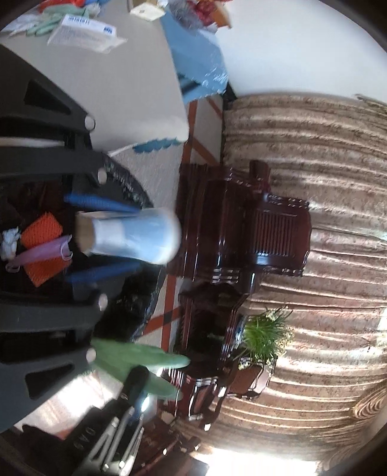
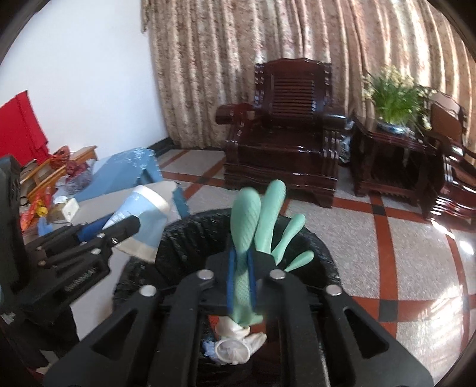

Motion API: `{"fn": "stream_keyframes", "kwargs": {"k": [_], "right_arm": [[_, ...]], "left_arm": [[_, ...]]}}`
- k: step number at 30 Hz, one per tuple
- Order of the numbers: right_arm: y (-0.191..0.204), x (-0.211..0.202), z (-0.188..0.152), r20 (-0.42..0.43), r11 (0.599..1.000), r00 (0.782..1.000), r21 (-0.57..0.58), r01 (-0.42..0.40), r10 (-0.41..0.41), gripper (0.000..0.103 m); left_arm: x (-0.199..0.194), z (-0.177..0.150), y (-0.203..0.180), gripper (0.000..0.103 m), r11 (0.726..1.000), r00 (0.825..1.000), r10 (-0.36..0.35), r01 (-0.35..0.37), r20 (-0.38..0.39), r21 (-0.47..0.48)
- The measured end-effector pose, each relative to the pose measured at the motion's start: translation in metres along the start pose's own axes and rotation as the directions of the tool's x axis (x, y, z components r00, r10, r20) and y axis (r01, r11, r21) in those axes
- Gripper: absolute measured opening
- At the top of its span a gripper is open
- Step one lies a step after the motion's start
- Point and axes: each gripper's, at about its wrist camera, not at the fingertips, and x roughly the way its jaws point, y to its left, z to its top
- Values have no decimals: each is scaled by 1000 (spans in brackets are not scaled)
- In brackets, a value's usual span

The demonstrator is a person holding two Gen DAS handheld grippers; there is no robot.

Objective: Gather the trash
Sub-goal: 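Open the left gripper over the bin while the right gripper releases the green glove, then move both open grippers back over the remaining table items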

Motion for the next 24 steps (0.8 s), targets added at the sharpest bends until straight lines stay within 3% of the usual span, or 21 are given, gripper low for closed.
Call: {"fn": "stream_keyframes", "kwargs": {"k": [1,4,6,7,8,13,17,24], "right_arm": [[-3,-1,-2,4,1000,1000,11,6,-6,25],[-10,-6,-6,20,999,1000,32,23,-23,40],[-14,-11,-7,34,998,999,55,32,-34,68],[-14,-15,-8,43,997,999,74,29,-32,77],[-14,-19,-9,54,995,998,95,29,-34,93],[-6,-29,-9,80,991,997,132,-7,-3,97],[18,-31,-12,87,992,996,120,-42,32,98],[83,-20,-13,66,991,990,37,-130,128,98]], "left_arm": [[-1,0,0,53,1000,1000,-5,5,1,-7],[-8,-2,6,61,1000,1000,-8,8,14,-14],[-12,-2,12,63,1000,1000,-2,3,11,-24],[-15,-2,15,66,1000,1000,5,-5,14,-30],[-17,-1,17,67,999,1000,12,-11,18,-33],[-48,-4,41,78,995,993,102,-101,62,-22],[-75,-12,70,79,984,982,173,-169,77,-53],[-131,-39,134,79,937,936,340,-328,95,-119]]}}
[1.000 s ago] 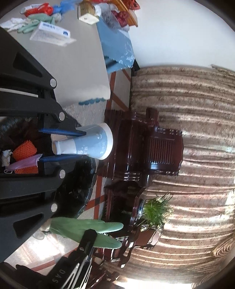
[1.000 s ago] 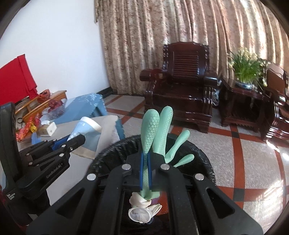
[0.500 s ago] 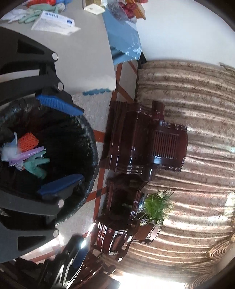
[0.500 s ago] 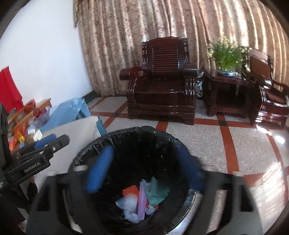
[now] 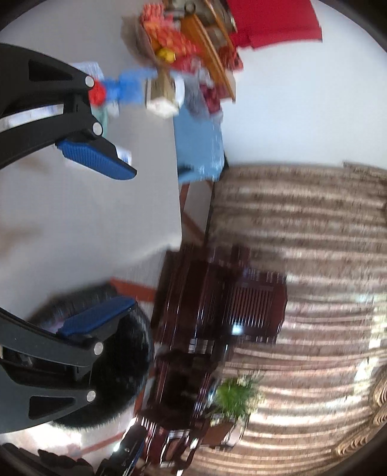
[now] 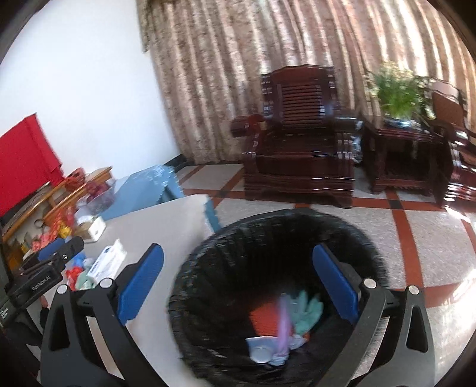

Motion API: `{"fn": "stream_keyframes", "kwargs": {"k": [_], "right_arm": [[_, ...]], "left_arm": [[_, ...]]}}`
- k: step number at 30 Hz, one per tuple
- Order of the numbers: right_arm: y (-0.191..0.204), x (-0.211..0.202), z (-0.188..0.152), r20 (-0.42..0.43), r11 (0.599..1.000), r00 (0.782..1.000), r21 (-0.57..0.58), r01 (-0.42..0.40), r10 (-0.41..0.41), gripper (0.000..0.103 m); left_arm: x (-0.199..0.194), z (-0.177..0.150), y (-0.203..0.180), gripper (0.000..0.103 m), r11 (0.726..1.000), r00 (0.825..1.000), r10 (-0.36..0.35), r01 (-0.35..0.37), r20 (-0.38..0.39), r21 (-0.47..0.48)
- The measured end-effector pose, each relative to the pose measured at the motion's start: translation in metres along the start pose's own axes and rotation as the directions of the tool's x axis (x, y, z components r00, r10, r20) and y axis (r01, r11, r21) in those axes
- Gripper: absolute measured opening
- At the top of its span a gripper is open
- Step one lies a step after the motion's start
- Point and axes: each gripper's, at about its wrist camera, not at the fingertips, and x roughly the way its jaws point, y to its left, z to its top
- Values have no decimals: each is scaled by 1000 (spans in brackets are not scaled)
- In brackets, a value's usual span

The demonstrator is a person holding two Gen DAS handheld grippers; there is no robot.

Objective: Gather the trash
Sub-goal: 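Move both open grippers back over the remaining table items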

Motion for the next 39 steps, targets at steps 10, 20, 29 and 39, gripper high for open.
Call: {"fn": "stream_keyframes", "kwargs": {"k": [10,20,29,39], "right_arm": [[94,31,-17,-34,984,988,-96,-151,148,98],[171,76,-37,-101,947,967,-198,-251,235,97],[193,109,-47,-155,936,959,-228,-269,238,92],[193,129,-55,-208,936,954,-232,-264,217,82]], "left_arm": [[-24,-38,83,79,982,983,180,-182,-38,-51],[-23,-77,139,79,957,961,246,-262,-127,-126],[15,-104,146,73,961,952,206,-240,-227,-136],[55,-116,143,38,963,931,120,-193,-344,-188]]}}
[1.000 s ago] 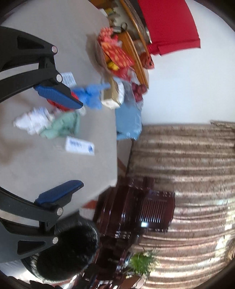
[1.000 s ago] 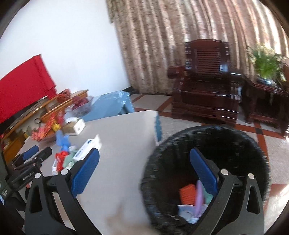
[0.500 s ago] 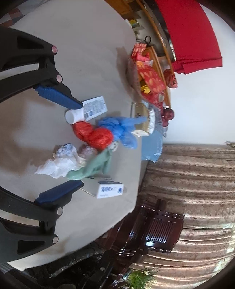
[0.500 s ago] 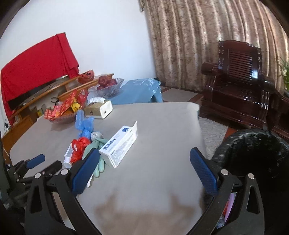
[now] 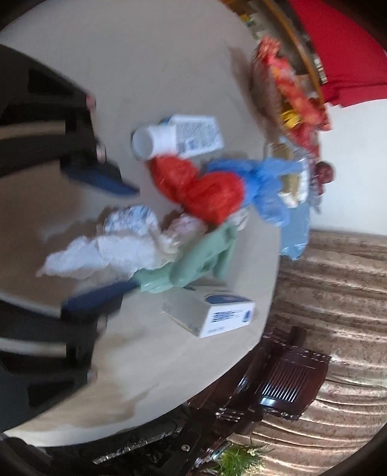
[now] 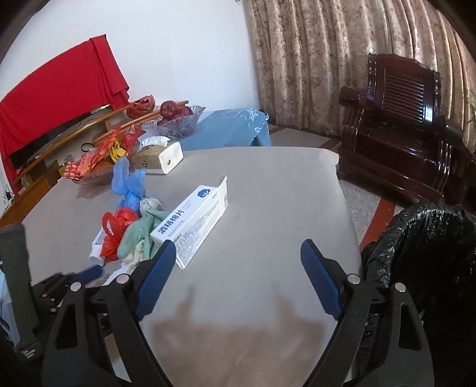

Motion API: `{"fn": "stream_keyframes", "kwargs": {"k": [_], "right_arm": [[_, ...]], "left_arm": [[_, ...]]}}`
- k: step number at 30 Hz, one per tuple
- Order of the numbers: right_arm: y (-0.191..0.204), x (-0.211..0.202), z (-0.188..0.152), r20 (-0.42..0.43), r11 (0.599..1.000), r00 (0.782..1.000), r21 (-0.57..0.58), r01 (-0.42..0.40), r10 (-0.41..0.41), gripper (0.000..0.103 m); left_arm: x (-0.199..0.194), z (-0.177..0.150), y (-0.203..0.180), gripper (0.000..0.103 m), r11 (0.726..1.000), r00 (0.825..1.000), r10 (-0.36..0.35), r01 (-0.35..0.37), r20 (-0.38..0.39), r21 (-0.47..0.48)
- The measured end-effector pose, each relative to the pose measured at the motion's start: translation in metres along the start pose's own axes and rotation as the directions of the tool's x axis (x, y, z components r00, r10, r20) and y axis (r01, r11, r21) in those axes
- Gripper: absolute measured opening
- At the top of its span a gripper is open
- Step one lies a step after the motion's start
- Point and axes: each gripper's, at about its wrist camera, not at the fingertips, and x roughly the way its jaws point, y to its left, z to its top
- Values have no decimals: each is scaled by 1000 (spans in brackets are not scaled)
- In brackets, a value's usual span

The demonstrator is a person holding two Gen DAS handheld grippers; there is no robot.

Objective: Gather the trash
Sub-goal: 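Move both open grippers back over the remaining table items, then grasp the white tissue with the left gripper while the right grasps the alcohol pad box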

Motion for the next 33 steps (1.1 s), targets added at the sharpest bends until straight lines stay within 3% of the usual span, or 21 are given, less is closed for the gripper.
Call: {"fn": "stream_keyframes", "kwargs": {"k": [1,4,11,19,33], "right_arm": [[1,1,0,-3,1000,1000,-2,1,-1,82],[2,1,0,-6,1000,1000,-12,2,-2,81],[9,4,4,-5,1000,1000,-16,-8,8,81],[33,20,9,-13,999,999,-29,-29,29,81],[75,78,20,-78,996,996,-82,30,-37,79]], "left_arm": [[3,0,1,24,1000,1000,-12,11,-18,-10],[-3,-1,4,12,1000,1000,-16,16,-4,-22],[-54,7,21,10,999,995,1,4,103,-48],[-96,25,36,10,999,974,25,-20,226,-27],[-65,37,61,10,992,971,101,-84,215,-90]]}}
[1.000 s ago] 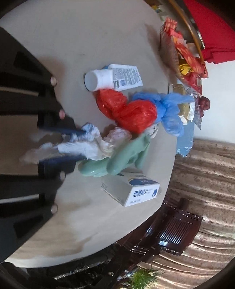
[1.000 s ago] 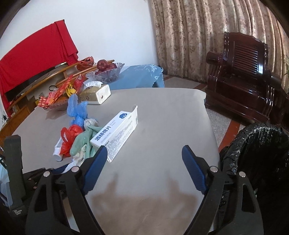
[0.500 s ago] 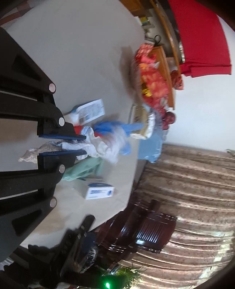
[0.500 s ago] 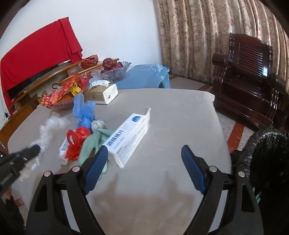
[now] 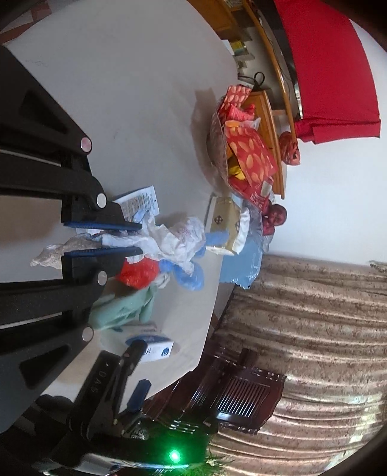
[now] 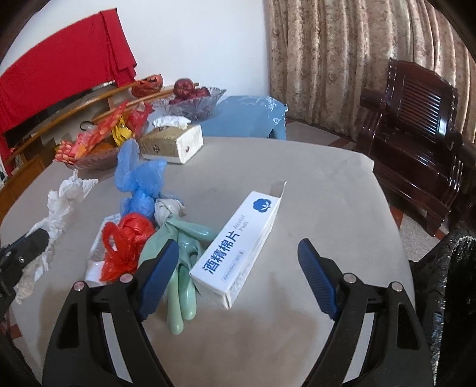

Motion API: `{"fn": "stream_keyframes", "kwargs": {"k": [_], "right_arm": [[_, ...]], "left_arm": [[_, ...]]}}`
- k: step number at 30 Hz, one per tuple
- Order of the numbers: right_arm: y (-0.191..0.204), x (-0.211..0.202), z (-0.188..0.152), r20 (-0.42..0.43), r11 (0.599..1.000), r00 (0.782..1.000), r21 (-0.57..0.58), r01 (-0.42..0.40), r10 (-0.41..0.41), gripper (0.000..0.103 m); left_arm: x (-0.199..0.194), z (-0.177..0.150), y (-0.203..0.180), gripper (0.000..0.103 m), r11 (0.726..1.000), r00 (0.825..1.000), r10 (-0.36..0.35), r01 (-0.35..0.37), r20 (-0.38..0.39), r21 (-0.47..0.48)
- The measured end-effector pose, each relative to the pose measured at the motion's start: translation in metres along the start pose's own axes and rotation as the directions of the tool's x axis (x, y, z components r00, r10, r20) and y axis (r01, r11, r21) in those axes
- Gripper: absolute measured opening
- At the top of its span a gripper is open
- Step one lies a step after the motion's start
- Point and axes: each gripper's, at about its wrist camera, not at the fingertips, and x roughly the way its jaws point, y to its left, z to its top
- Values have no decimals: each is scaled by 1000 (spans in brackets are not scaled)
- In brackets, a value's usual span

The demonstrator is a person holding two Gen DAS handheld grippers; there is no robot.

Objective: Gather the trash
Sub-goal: 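Grasp the white tissue with the left gripper while the right grasps the alcohol pad box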

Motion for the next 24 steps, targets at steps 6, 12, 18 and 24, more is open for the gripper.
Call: {"fn": "stream_keyframes", "kwargs": {"k": [6,12,18,24], "right_arm": [[0,10,-6,-59,998,997,-38,44,-47,73],[-5,11,-6,-78,1000,997,-6,21,-22,66],[6,22,-6,-119,1000,993,-7,-2,1,50],[0,6,-8,-118,999,993,-36,13,-17,43]], "left_arm": [[-1,-1,5,10,1000,1000,-1,1,4,-12],[0,-3,3,10,1000,1000,-10,10,-5,-18],[-1,-1,3,10,1000,1000,-6,6,-3,-15],[-5,-1,3,11,1000,1000,-5,5,1,-8]]}}
